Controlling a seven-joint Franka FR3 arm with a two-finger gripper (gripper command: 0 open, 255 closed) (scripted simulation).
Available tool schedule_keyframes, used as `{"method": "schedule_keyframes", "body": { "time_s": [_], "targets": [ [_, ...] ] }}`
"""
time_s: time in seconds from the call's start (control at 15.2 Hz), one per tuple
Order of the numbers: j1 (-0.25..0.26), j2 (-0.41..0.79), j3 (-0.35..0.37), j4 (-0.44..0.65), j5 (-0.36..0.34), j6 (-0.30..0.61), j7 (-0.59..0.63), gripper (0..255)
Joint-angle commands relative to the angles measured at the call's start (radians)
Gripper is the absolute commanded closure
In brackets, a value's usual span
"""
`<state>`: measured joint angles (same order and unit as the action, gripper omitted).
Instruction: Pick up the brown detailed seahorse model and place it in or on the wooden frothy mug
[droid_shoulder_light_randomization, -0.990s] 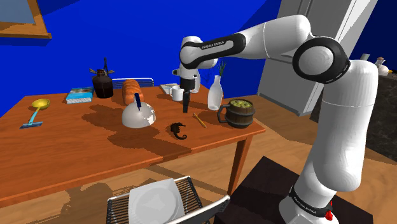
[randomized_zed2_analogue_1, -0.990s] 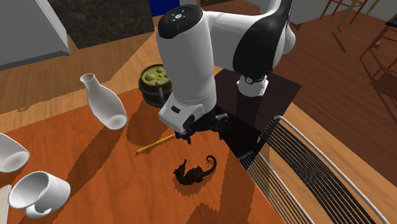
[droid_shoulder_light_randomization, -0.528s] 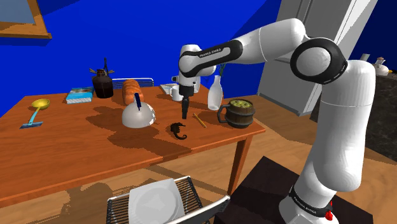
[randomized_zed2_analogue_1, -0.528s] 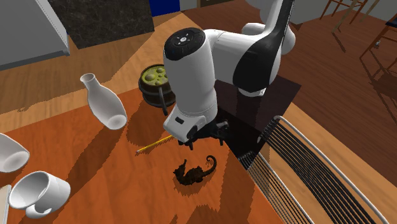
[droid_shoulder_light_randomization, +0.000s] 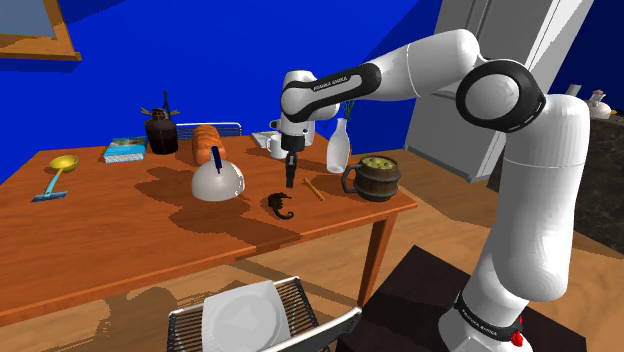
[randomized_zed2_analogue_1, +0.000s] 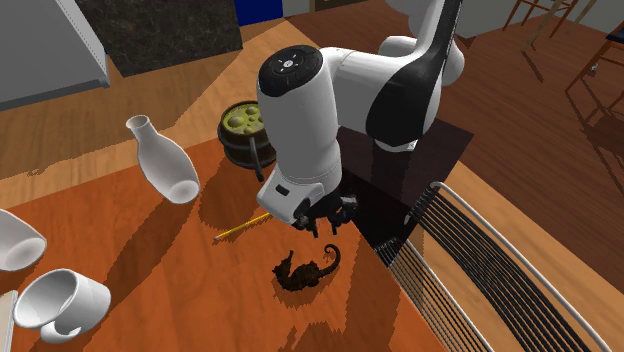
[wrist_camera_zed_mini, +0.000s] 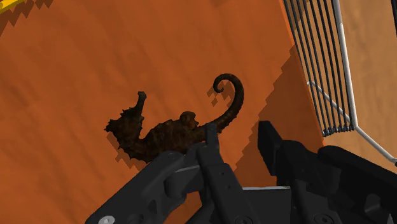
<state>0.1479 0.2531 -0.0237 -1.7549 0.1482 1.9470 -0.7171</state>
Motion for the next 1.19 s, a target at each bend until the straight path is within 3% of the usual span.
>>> {"method": "schedule_keyframes", "body": {
  "time_s": [0.0,0.46,0.53,0.92,1.12],
  "targets": [
    [0.0,0.0,0.0,0.0,0.0,0.0,0.0,255],
    [0.0,0.0,0.0,0.0,0.0,0.0,0.0,255],
    [0.0,0.0,0.0,0.0,0.0,0.0,0.0,0],
    [0.13,0.167,-0.092,0.066,-0.04,0.117,0.848,0],
    [0.136,0.182,-0.097,0.056,-0.036,0.141,0.861,0]
  ]
}}
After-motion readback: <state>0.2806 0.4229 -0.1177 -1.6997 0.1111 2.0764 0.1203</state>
